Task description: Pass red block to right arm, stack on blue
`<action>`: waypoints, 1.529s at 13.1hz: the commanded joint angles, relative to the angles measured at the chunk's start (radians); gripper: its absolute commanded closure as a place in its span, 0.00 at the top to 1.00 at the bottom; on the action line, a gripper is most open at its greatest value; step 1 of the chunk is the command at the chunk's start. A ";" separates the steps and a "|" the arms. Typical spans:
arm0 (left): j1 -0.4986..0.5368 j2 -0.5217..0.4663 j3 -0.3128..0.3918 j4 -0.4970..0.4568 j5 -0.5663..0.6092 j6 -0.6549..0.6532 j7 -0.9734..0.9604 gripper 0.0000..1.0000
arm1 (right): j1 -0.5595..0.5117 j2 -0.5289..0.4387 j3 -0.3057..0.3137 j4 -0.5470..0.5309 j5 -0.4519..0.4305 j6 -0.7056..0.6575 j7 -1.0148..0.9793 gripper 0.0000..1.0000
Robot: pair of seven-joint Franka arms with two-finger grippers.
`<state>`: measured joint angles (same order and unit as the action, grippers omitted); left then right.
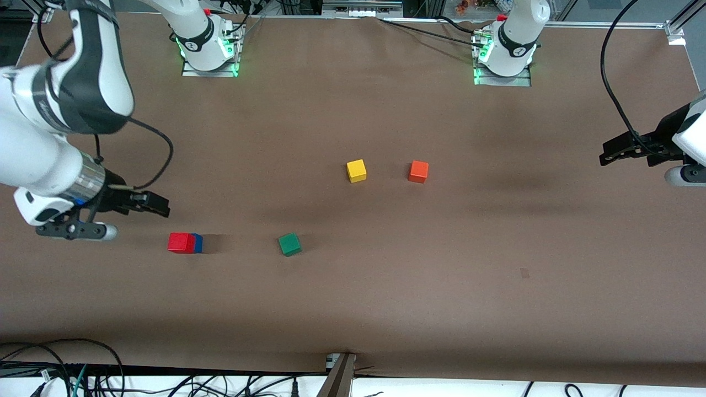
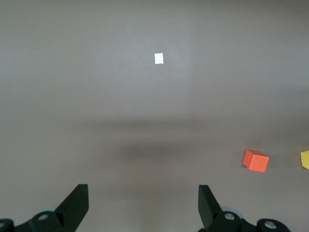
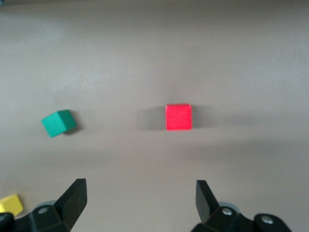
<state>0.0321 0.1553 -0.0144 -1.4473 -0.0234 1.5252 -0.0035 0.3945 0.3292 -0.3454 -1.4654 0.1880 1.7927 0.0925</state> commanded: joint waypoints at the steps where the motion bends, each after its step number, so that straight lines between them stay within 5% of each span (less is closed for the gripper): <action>1: -0.012 0.013 0.001 0.028 0.026 -0.011 -0.013 1.00 | 0.000 -0.161 -0.003 -0.046 -0.030 -0.129 0.015 1.00; 4: -0.012 0.013 0.001 0.030 0.025 -0.011 -0.012 1.00 | 0.000 -0.290 -0.023 -0.100 -0.128 -0.216 0.015 1.00; 7: -0.011 0.013 0.001 0.030 0.022 -0.011 -0.013 1.00 | 0.000 -0.404 -0.018 -0.290 -0.183 -0.110 0.018 1.00; 11: -0.018 0.015 -0.001 0.031 0.023 -0.011 -0.016 1.00 | 0.000 -0.407 -0.011 -0.276 -0.197 -0.108 0.012 1.00; 14: -0.023 0.017 -0.001 0.031 0.025 -0.011 -0.016 1.00 | -0.061 -0.406 0.054 -0.274 -0.240 -0.111 0.003 1.00; 18: -0.023 0.015 -0.001 0.031 0.025 -0.011 -0.018 1.00 | -0.302 -0.398 0.313 -0.273 -0.236 -0.116 0.003 1.00; 20: -0.024 0.017 -0.001 0.031 0.025 -0.011 -0.018 1.00 | -0.299 -0.386 0.319 -0.247 -0.234 -0.108 0.004 1.00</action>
<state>0.0159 0.1565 -0.0149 -1.4461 -0.0234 1.5252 -0.0102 0.1250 -0.0515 -0.0607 -1.7236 -0.0348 1.6790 0.0926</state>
